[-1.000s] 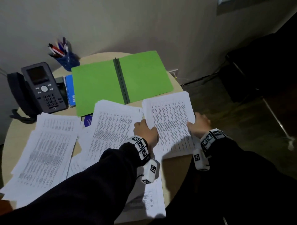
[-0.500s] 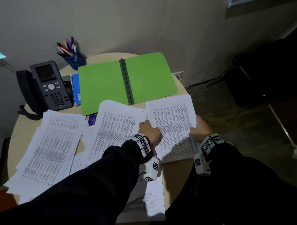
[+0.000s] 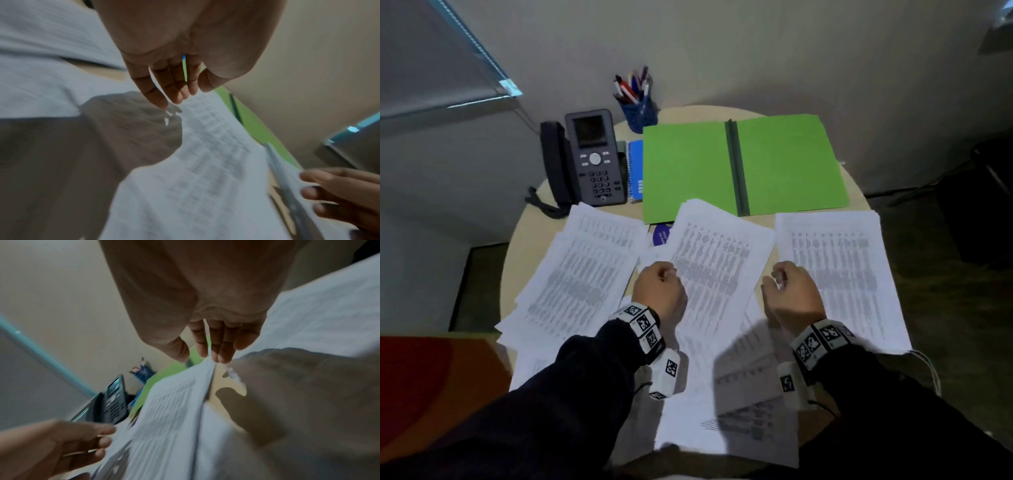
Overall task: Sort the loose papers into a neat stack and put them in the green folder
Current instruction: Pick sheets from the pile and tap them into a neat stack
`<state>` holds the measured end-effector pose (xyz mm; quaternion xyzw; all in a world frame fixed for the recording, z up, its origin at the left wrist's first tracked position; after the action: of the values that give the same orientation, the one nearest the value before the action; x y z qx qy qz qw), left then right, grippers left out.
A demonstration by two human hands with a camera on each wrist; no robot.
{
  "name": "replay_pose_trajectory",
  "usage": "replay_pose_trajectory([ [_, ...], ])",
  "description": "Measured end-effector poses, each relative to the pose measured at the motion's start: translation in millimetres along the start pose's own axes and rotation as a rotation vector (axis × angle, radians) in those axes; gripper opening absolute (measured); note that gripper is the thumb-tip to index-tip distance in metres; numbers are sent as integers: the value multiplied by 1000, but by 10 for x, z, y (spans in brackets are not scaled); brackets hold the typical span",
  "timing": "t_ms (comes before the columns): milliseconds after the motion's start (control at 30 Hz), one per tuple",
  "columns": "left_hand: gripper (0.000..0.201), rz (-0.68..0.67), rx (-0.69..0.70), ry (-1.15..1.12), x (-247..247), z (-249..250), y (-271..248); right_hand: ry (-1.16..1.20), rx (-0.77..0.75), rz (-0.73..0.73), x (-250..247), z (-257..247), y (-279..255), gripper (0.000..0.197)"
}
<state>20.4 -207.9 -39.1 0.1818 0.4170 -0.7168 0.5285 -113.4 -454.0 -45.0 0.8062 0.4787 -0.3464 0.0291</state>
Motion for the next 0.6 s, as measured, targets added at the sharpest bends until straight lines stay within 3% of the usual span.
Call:
replay_pose_trajectory([
  [100, 21, 122, -83, 101, -672, -656, 257, -135, 34, -51, 431, -199, 20, 43],
  [200, 32, 221, -156, 284, -1314, -1218, 520, -387, 116, 13, 690, -316, 103, 74],
  [333, 44, 142, -201, 580, -1826, -1771, 781, -627, 170, 65, 853, -369, 195, 102],
  [467, 85, -2, -173, 692, -1959, -2070, 950, -755, 221, 20, 926, -389, 208, 97],
  [600, 94, -11, -185, 747, -2004, -2128, 1014, -773, 181, 28, 994, -496, 135, 72],
])
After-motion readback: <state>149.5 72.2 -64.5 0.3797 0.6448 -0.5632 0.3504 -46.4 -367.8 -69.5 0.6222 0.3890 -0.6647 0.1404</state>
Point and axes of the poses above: each hand's wrist, its own y-axis towards the middle knuckle, its own x-axis out of the palm, z = x × y, the point moved 3 cm from there along y, towards the middle knuckle, and after that the axes turned 7 degrees about y, right-handed, at the moved point
